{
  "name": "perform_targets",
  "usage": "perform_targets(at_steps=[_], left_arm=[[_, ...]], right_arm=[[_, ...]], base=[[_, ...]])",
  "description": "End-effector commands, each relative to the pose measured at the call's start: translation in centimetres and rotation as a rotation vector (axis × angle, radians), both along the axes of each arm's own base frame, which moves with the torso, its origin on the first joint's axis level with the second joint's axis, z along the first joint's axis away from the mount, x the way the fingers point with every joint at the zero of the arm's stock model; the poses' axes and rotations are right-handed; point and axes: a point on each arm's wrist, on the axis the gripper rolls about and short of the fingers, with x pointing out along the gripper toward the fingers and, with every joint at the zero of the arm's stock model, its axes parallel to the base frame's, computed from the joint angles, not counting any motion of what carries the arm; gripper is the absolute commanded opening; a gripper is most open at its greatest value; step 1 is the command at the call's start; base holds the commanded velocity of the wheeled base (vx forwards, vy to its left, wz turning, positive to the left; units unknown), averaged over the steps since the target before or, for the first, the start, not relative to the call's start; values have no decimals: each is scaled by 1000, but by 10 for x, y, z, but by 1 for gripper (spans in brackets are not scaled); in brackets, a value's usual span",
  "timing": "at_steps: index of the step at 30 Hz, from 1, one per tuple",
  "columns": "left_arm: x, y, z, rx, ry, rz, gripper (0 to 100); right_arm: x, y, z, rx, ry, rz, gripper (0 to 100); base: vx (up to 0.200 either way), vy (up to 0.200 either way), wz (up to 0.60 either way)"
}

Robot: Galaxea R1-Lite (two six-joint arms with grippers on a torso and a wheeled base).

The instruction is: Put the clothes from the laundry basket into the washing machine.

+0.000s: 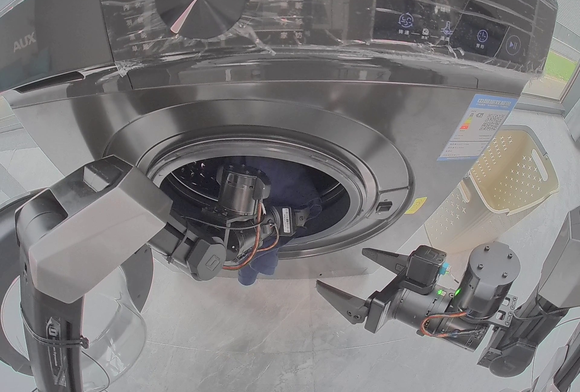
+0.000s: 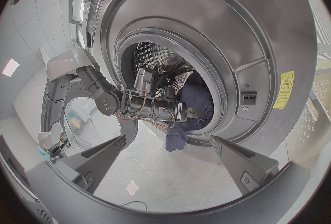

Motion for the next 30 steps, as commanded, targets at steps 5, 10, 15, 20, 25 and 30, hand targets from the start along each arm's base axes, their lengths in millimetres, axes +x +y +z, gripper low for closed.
perform_targets(at_steps=[5, 10, 15, 20, 25, 30], left_arm=[[7, -1, -12, 1, 26, 8, 0], [9, 0, -4, -16, 2, 13, 0], [28, 3, 24, -102, -147, 59, 0], [42, 5, 53, -186, -262, 85, 0], [55, 6, 60, -218, -330, 117, 0], [79, -1, 49, -260, -424, 147, 0]], right_arm=[[0, 0, 0, 3, -1, 1, 100], [0, 0, 0, 2, 0, 1, 100], [-1, 1, 0, 1, -1, 4, 100], [-1, 1, 0, 1, 2, 4, 100], [-1, 1, 0, 1, 2, 4, 100], [-1, 1, 0, 2, 0, 4, 100]], base=[[0, 0, 0], [0, 0, 0], [0, 0, 0], [0, 0, 0], [0, 0, 0], [0, 0, 0]])
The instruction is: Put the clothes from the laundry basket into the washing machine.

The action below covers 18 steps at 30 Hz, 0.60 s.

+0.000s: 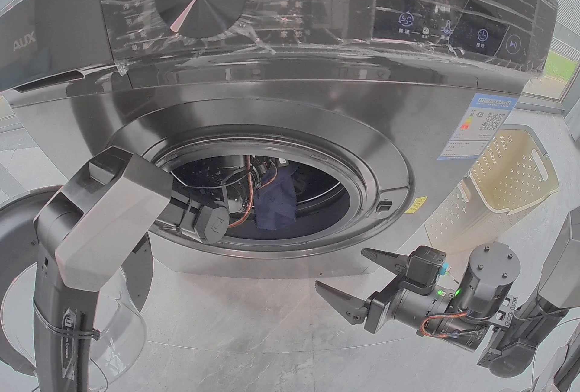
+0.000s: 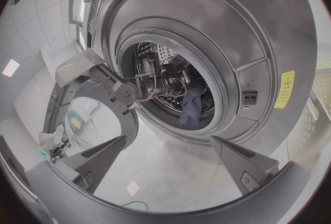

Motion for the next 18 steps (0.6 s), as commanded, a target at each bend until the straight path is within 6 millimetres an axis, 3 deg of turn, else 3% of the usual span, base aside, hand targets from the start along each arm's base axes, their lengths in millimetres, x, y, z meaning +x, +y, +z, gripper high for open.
perform_targets(at_steps=[1, 12, 18], left_arm=[[22, -3, -15, -18, -43, 36, 0], [45, 0, 12, -80, -161, 77, 0], [51, -1, 13, -96, -185, 100, 0]], right_arm=[[0, 0, -1, -1, 2, 0, 100], [0, 0, -1, -1, 2, -1, 100], [0, 0, -1, -5, 5, 0, 100]], base=[[0, 0, 0], [0, 0, 0], [0, 0, 0]])
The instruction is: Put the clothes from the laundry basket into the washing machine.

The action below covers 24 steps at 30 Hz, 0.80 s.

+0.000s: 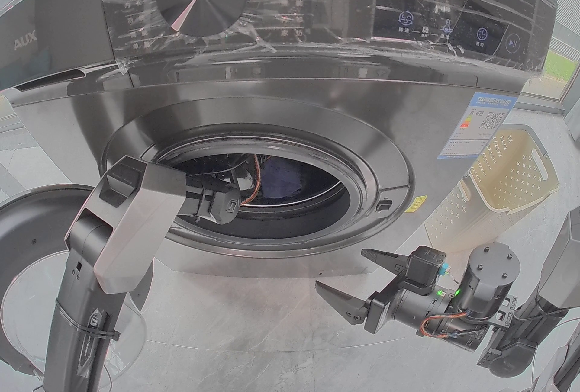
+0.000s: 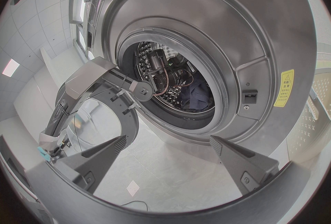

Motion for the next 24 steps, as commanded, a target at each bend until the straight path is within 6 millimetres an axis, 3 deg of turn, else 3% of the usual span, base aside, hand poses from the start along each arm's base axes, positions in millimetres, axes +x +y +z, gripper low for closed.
perform_targets(at_steps=[1, 6, 7, 12, 22, 23, 24], left_arm=[[6, -1, -6, -8, -10, 14, 0], [4, -3, -12, 3, 10, 11, 0], [4, -3, -13, 7, 15, 8, 100], [-2, -7, -20, 27, 50, -1, 100], [-80, -21, -51, 301, 229, -167, 100], [-80, -21, -51, 301, 229, -167, 100], [-100, -20, -53, 343, 231, -203, 100]], right_arm=[[0, 0, -1, -4, 4, 1, 100], [0, 0, -1, -4, 4, 1, 100], [0, 0, -1, -4, 4, 1, 100], [0, 0, -1, -3, 3, 1, 100], [-1, -1, -2, -7, 7, 1, 100], [-1, -1, -2, -7, 7, 1, 100], [-1, -1, -2, -7, 7, 1, 100]], base=[[0, 0, 0], [0, 0, 0], [0, 0, 0], [0, 0, 0], [0, 0, 0], [0, 0, 0], [0, 0, 0]])
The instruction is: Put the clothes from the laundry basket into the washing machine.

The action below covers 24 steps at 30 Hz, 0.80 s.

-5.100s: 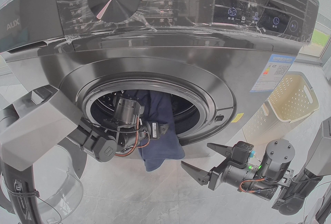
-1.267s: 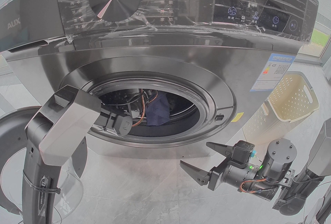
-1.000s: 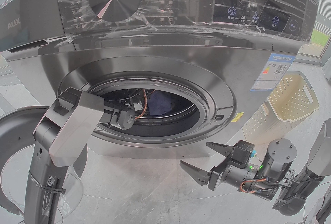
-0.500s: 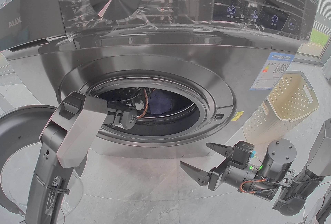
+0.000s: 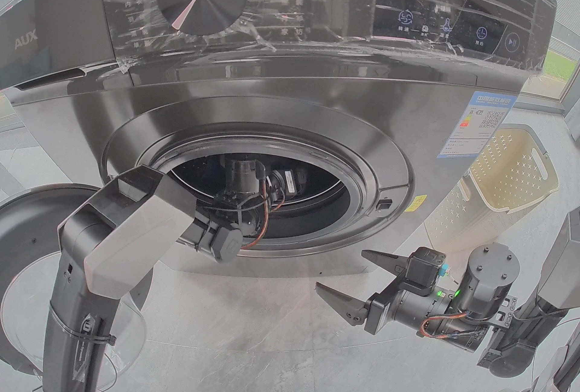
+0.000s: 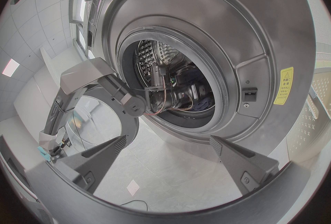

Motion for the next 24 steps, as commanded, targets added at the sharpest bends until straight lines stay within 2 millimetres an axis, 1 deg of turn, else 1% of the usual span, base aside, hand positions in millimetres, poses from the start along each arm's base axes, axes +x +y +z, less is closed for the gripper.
perform_targets(at_steps=[1, 2, 3, 4, 6, 7, 10, 11, 13, 14, 15, 18, 19, 20, 23, 24], left_arm=[[-59, -4, 13, 113, 14, -134, 100], [-73, -2, 13, 141, 10, -153, 100], [-77, -1, 13, 147, 8, -157, 100], [-89, 4, 16, 159, 0, -167, 100], [-106, 7, 16, 168, 10, -187, 100], [-119, 10, 16, 174, 19, -208, 100], [-155, 14, 15, 177, 37, -283, 100], [-162, 16, 15, 177, 35, -292, 100], [-184, 21, 16, 173, 35, -322, 100], [-185, 21, 16, 174, 36, -326, 100], [-200, 26, 18, 175, 36, -339, 100], [-221, 37, 14, 186, 50, -354, 100], [-223, 38, 15, 185, 47, -356, 100], [-234, 48, 16, 181, 38, -358, 100], [-254, 59, 16, 177, 30, -378, 100], [-258, 63, 16, 175, 24, -376, 100]], right_arm=[[-1, -1, -1, -3, 3, 0, 100], [-1, -1, -1, -4, 4, 0, 100], [-1, -1, 0, -3, 3, 0, 100], [-2, -1, -1, -5, 5, 4, 100], [-5, -2, -2, -8, 10, 9, 100], [-7, -2, -2, -12, 13, 13, 100], [-15, -6, -2, -21, 22, 28, 100], [-17, -7, -2, -23, 24, 32, 100], [-24, -11, 2, -19, 20, 45, 100], [-25, -11, 2, -20, 21, 46, 100], [-30, -16, 6, -13, 12, 48, 100], [-38, -26, 14, 5, -2, 45, 100], [-38, -27, 14, 5, -2, 43, 100], [-43, -33, 15, 5, -2, 42, 100], [-50, -45, 17, 5, 2, 23, 100], [-51, -49, 17, 6, 1, 12, 100]], base=[[0, 0, 0], [0, 0, 0], [0, 0, 0], [0, 0, 0], [0, 0, 0], [0, 0, 0], [0, 0, 0], [0, 0, 0], [0, 0, 0], [0, 0, 0], [0, 0, 0], [0, 0, 0], [0, 0, 0], [0, 0, 0], [0, 0, 0], [0, 0, 0]])
